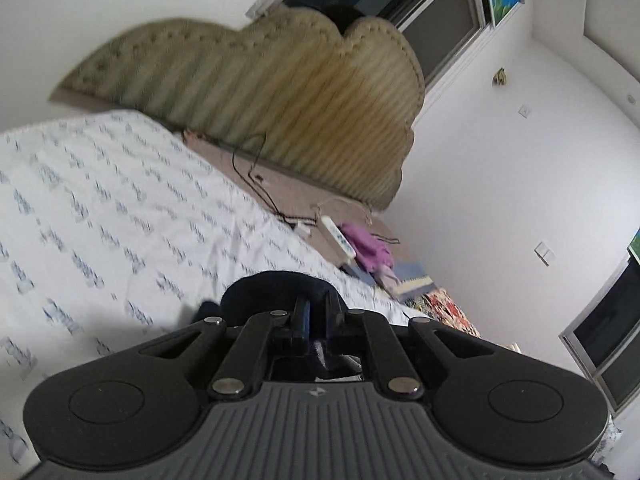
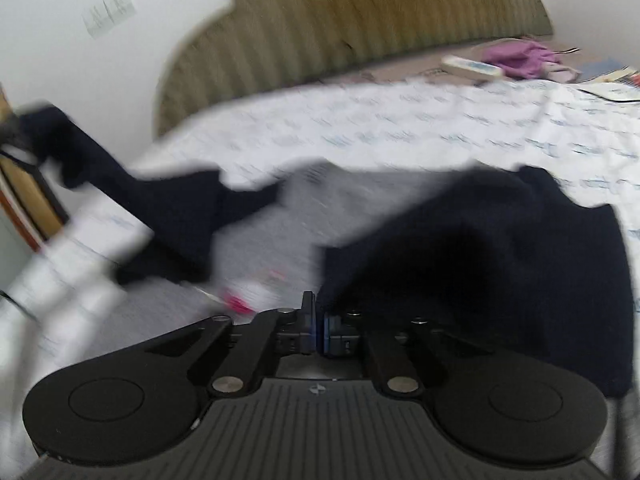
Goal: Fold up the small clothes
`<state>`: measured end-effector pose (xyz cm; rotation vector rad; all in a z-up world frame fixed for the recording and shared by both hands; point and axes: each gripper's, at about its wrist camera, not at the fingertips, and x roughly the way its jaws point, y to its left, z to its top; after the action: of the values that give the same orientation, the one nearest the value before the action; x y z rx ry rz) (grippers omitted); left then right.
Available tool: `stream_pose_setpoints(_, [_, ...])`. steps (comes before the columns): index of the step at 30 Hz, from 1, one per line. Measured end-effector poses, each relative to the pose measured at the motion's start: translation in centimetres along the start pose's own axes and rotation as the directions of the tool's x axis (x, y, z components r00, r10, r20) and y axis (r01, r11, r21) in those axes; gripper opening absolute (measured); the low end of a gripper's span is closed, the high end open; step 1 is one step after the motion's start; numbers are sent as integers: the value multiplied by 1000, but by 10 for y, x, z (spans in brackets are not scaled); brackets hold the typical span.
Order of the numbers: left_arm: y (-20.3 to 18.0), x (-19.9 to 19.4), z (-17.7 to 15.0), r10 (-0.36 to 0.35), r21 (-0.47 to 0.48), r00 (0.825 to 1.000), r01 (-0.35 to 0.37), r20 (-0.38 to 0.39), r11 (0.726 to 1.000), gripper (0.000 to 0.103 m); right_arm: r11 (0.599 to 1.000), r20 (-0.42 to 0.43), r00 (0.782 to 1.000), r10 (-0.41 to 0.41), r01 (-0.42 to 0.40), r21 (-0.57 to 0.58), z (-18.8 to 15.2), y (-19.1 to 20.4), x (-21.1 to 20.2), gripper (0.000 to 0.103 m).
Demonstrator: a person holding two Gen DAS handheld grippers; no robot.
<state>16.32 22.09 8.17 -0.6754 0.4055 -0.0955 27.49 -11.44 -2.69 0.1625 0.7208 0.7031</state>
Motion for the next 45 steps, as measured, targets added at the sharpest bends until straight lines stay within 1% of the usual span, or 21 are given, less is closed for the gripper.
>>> stream_pose_setpoints(3, [2, -3, 4, -7, 8, 1000, 7, 9, 1000, 6, 987, 42, 989, 138, -134, -91, -12, 36, -5, 10])
stream_pose_setpoints(5, [4, -4, 2, -3, 4, 1000, 3, 7, 1000, 6, 960, -59, 981, 182, -190, -205, -27, 56, 4, 26])
stream_pose_setpoints(6, [5, -4, 1, 1, 4, 1000, -1, 5, 1000, 6, 953, -139, 977, 164, -193, -233, -34, 61, 11, 41])
stream_pose_setpoints(7, [5, -4, 0, 0, 5, 1000, 0, 2, 1000, 6, 957, -175, 976, 127, -167, -237, -39, 61, 14, 46])
stream_pose_setpoints(11, [7, -8, -1, -11, 8, 1000, 11, 1, 1000, 6, 977, -133, 977, 167, -182, -109, -37, 35, -10, 48])
stream_pose_setpoints(14, [7, -6, 1, -14, 12, 1000, 14, 2, 1000, 6, 972, -114, 965, 236, -231, 50, -24, 9, -21, 58])
stream_pose_setpoints(17, [-3, -9, 3, -41, 39, 999, 41, 6, 998, 6, 960, -151, 952, 266, -248, 130, -21, 0, -26, 60])
stream_pose_setpoints(21, [-34, -14, -1, -68, 184, 998, 69, -15, 980, 6, 961, -114, 959, 259, -244, 133, -19, -9, -37, 64])
stream_pose_setpoints(25, [-79, 0, -6, -98, 354, 991, 125, -93, 927, 6, 928, -9, 975, 222, -209, 309, -5, -54, -49, 66])
stream_pose_setpoints(28, [-130, 16, -16, -203, 473, 956, 282, -212, 835, 6, 883, 108, 975, 193, -221, 413, 5, -91, -73, 70])
stream_pose_setpoints(29, [-149, 28, -23, -239, 499, 926, 360, -291, 788, 8, 870, 145, 974, 174, -222, 441, 7, -103, -80, 73])
stream_pose_setpoints(31, [-172, 60, -45, -264, 482, 835, 504, -482, 716, 13, 845, 193, 973, 126, -207, 493, 7, -128, -91, 75])
stream_pose_setpoints(32, [-176, 78, -57, -233, 464, 809, 517, -540, 720, 15, 832, 199, 975, 95, -188, 523, 6, -139, -94, 75])
stream_pose_setpoints(33, [-174, 93, -66, -179, 452, 805, 484, -565, 749, 19, 820, 205, 976, 73, -175, 545, 4, -149, -98, 75])
stream_pose_setpoints(35, [-158, 107, -73, -119, 421, 815, 410, -567, 809, 21, 809, 210, 977, 40, -155, 567, -1, -162, -105, 75])
stream_pose_setpoints(37, [-133, 104, -71, -132, 363, 829, 374, -543, 853, 30, 811, 207, 977, 42, -155, 564, -9, -169, -108, 74])
stream_pose_setpoints(39, [-108, 94, -65, -109, 349, 874, 300, -473, 888, 64, 832, 171, 984, 41, -129, 540, -13, -170, -107, 74])
stream_pose_setpoints(40, [-96, 88, -60, -86, 353, 905, 248, -416, 902, 72, 849, 147, 988, 38, -110, 517, -13, -167, -105, 74])
stream_pose_setpoints(42, [-70, 74, -51, -21, 368, 961, 126, -275, 921, 78, 893, 105, 994, 43, -86, 442, -12, -159, -104, 74])
stream_pose_setpoints(43, [-61, 72, -48, 21, 381, 975, 67, -223, 922, 78, 914, 84, 995, 50, -79, 398, -11, -151, -104, 74])
stream_pose_setpoints(45, [-40, 69, -48, 133, 413, 981, -65, -139, 909, 78, 951, 28, 998, 48, -54, 303, -12, -133, -102, 74])
